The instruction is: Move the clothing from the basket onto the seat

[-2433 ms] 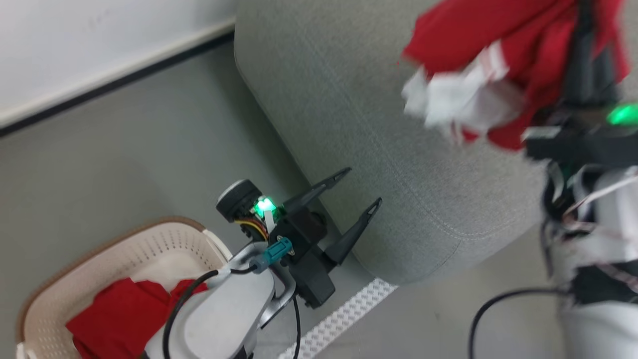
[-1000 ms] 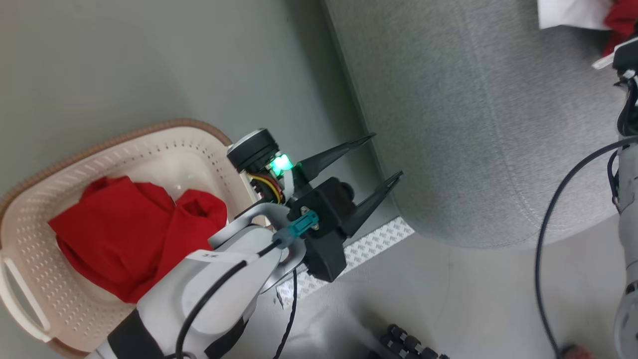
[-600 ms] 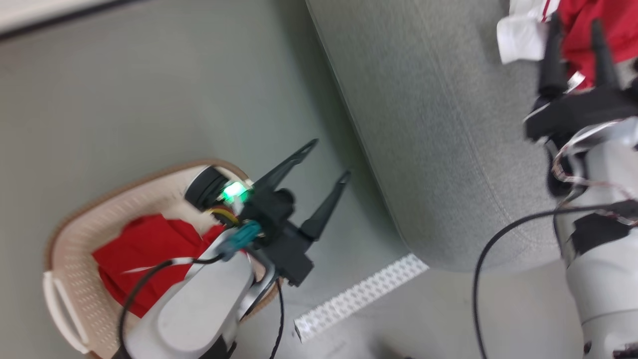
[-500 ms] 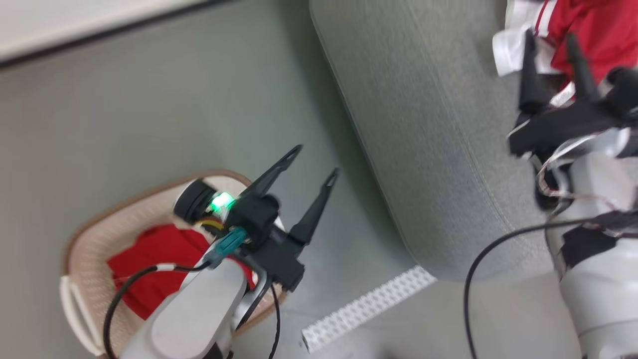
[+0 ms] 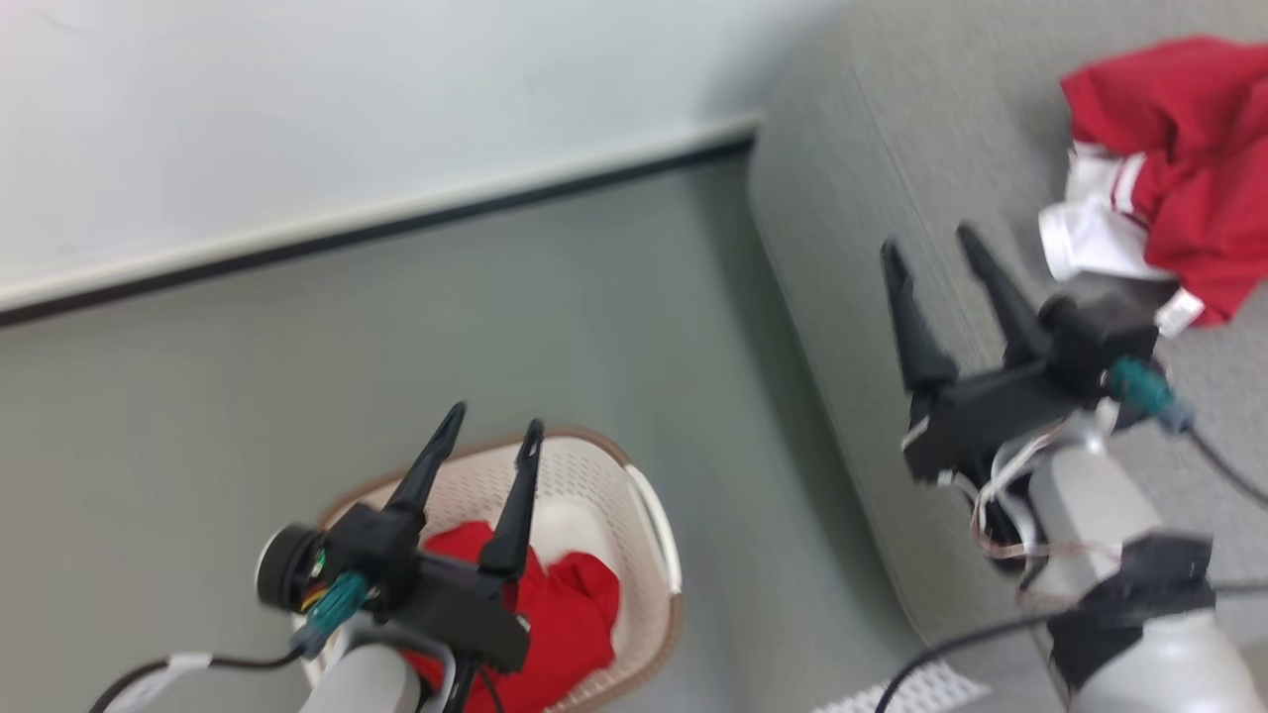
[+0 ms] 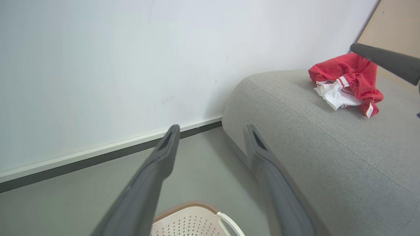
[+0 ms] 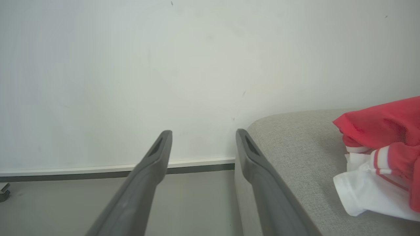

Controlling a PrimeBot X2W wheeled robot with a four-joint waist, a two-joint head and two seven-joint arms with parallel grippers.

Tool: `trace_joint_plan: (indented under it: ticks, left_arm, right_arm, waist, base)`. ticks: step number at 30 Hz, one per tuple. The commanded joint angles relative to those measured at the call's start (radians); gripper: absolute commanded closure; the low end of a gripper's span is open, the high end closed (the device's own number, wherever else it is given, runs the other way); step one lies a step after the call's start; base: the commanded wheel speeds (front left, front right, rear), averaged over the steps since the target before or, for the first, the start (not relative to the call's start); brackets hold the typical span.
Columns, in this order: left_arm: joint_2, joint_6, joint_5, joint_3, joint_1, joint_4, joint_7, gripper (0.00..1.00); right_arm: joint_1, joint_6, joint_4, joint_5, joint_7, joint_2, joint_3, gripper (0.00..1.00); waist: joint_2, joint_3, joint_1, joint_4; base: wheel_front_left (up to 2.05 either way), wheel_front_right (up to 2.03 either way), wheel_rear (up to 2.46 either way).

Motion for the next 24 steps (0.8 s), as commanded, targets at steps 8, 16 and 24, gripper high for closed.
trace_joint_plan:
  ticks: [8, 16, 24]
  left_arm:
    - [-0.028, 0.020, -0.006, 0.166, 0.214, -0.089, -0.003, 0.00]
    - [-0.025, 0.022, 0.080, 0.305, 0.389, -0.177, -0.003, 0.00]
    - [-0.060, -0.035, 0.163, 0.395, 0.525, -0.305, -0.003, 0.00]
  right_arm:
    - [0.212, 0.000, -0.135, -0.033, 0.000, 0.017, -0.015, 0.00]
    - [0.385, 0.000, -0.241, -0.092, 0.000, 0.040, -0.083, 0.00]
    - [0.563, 0.000, -0.351, -0.128, 0.001, 0.076, -0.167, 0.00]
  waist:
    - [0.0002, -0.226, 0.0002, 0.170]
    - [0.0002, -0.300, 0.0002, 0.215]
    - [0.0002, -0.338, 0.0002, 0.254]
  base:
    - [0.00, 0.00, 0.00]
    - [0.00, 0.00, 0.00]
    - [0.00, 0.00, 0.00]
